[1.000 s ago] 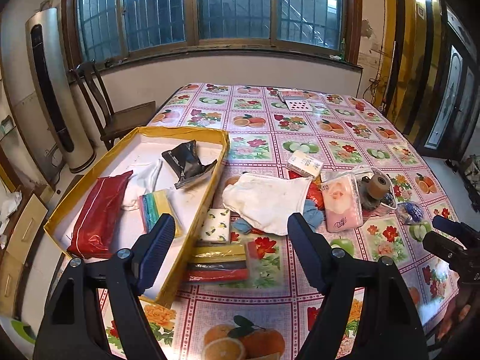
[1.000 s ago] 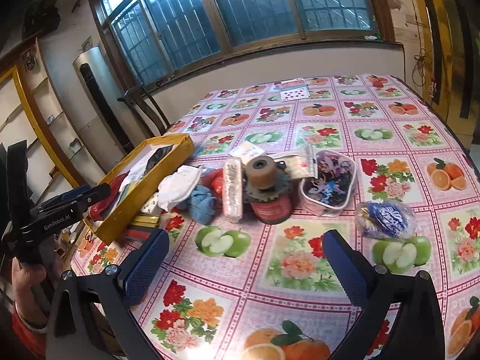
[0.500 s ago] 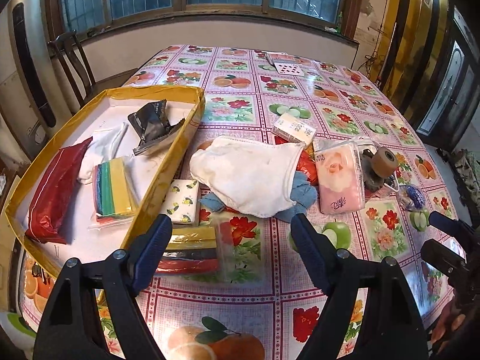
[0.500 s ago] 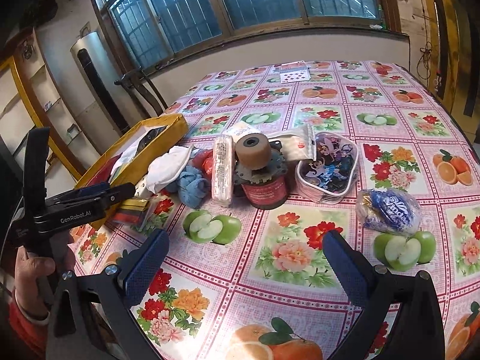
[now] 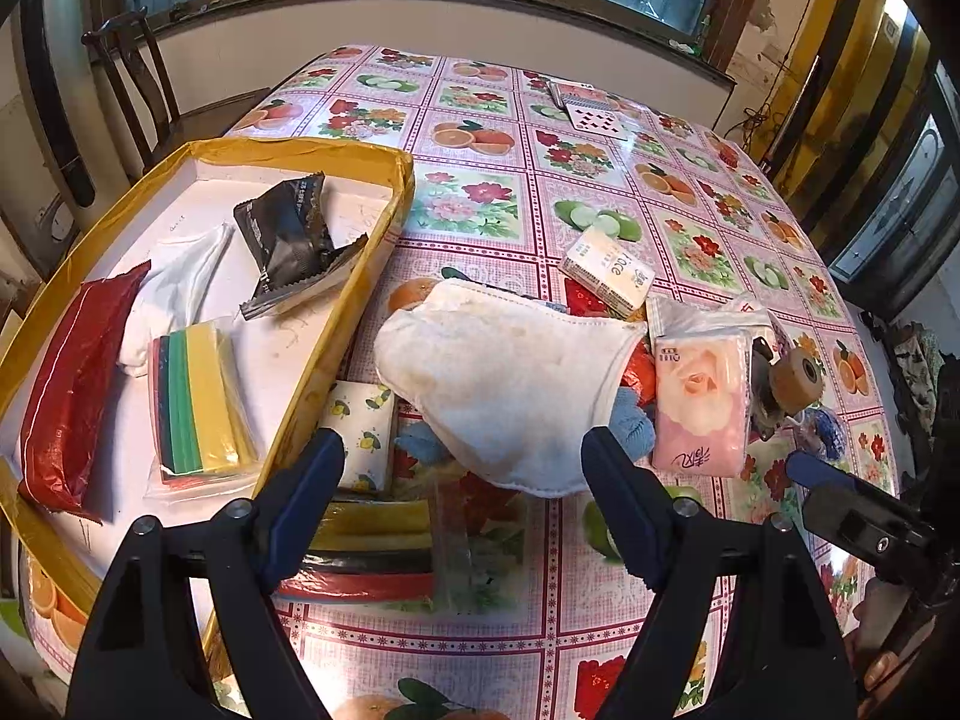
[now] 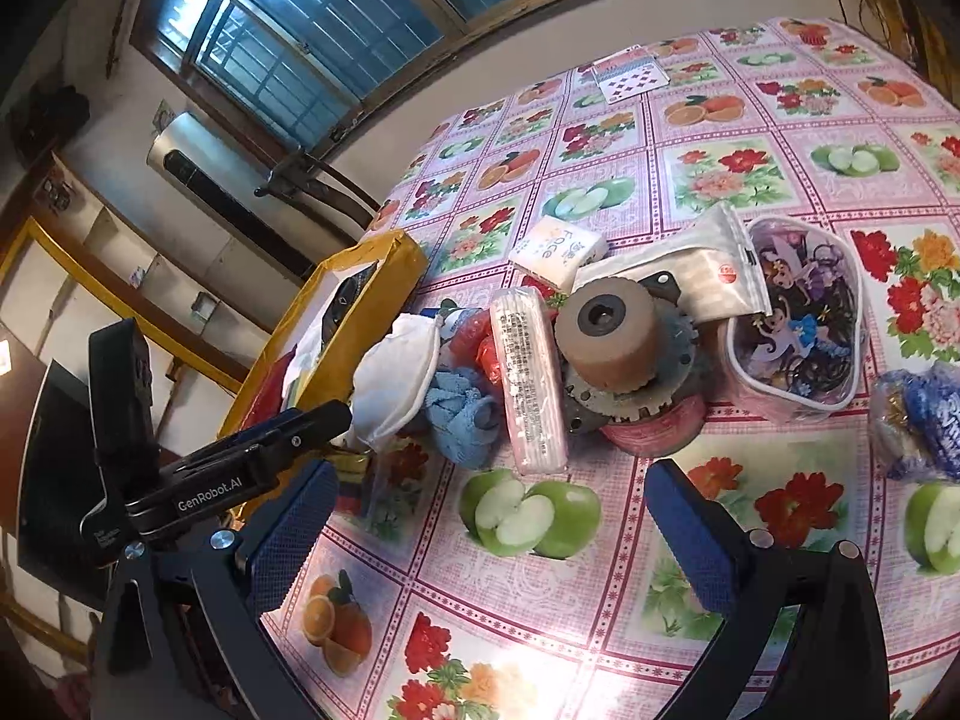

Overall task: Organize soft objects
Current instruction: 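Move both grippers back toward the remaining items on the table, then grasp the white cloth with the left gripper while the right gripper grasps the pink tissue pack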

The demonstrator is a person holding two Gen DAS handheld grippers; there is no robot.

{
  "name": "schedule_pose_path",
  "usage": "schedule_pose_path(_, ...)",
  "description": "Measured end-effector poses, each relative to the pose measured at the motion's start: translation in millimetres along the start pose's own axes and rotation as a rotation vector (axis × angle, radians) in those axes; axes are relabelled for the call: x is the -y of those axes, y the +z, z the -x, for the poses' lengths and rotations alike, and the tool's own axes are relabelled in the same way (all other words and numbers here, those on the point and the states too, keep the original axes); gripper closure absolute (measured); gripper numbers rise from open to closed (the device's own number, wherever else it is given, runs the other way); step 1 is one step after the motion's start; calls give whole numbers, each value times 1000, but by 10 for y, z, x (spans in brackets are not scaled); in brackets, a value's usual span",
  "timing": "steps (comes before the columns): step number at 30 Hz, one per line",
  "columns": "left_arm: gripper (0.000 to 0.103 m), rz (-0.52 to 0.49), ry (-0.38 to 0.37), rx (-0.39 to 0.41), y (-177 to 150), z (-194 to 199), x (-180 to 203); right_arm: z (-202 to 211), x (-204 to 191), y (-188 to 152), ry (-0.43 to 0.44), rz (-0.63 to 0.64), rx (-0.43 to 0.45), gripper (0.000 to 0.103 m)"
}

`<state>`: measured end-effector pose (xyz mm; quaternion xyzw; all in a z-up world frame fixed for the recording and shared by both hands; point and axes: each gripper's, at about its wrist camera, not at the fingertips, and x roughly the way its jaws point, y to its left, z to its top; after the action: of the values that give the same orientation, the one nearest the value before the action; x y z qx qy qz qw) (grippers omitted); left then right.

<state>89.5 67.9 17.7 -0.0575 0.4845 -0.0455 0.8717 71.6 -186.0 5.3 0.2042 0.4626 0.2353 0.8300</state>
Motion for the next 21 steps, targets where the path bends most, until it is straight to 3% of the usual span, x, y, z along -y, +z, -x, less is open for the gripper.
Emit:
schedule_pose_path(11, 21, 27, -21, -55, 105, -166, -66, -199, 55, 47, 82, -68, -37, 3)
schedule_pose_path(14, 21, 26, -31, -70, 152, -203, -54, -255, 51, 57, 96, -74, -42, 15)
schedule_pose_path(16, 21, 13, -31, -82, 176, -238, -18, -287, 61, 66, 108, -83, -40, 32)
schedule_pose_path(21, 21, -11, -58, -94, 216, -276, 53, -398, 100, 71, 131, -110, -56, 36)
